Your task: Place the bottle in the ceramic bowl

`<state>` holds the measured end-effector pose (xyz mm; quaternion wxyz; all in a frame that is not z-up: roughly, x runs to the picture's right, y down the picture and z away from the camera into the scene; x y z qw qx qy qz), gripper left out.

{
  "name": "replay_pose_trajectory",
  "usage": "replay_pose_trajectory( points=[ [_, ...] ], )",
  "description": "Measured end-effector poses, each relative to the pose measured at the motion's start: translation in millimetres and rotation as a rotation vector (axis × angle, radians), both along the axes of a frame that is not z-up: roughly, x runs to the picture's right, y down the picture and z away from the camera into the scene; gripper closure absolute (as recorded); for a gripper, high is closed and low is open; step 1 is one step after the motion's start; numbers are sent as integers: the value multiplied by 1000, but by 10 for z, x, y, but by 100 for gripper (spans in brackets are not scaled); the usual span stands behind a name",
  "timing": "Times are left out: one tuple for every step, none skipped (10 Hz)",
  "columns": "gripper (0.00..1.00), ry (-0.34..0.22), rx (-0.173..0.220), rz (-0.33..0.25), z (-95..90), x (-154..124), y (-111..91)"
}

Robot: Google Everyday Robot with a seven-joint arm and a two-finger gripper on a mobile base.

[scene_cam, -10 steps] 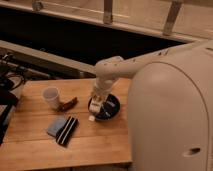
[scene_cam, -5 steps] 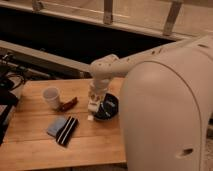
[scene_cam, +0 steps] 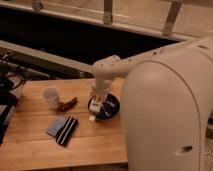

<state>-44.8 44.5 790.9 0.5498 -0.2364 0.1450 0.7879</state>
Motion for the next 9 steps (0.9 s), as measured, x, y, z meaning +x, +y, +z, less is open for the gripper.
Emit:
replay_pose_trajectory(
  points=[
    [84, -5, 0, -5, -3, -18, -18],
    [84, -8, -7, 4, 0, 29, -21],
    [84, -14, -7, 25, 4, 79, -33],
    [84, -18, -4, 56, 7, 167, -50],
    [84, -33, 4, 78, 2, 182, -56],
    [84, -48, 14, 94, -12, 181, -74],
    [84, -63, 27, 105, -36, 210, -99],
    [84, -77, 35, 107, -53, 197, -110],
    [84, -90, 39, 105, -68, 152, -109]
  ],
)
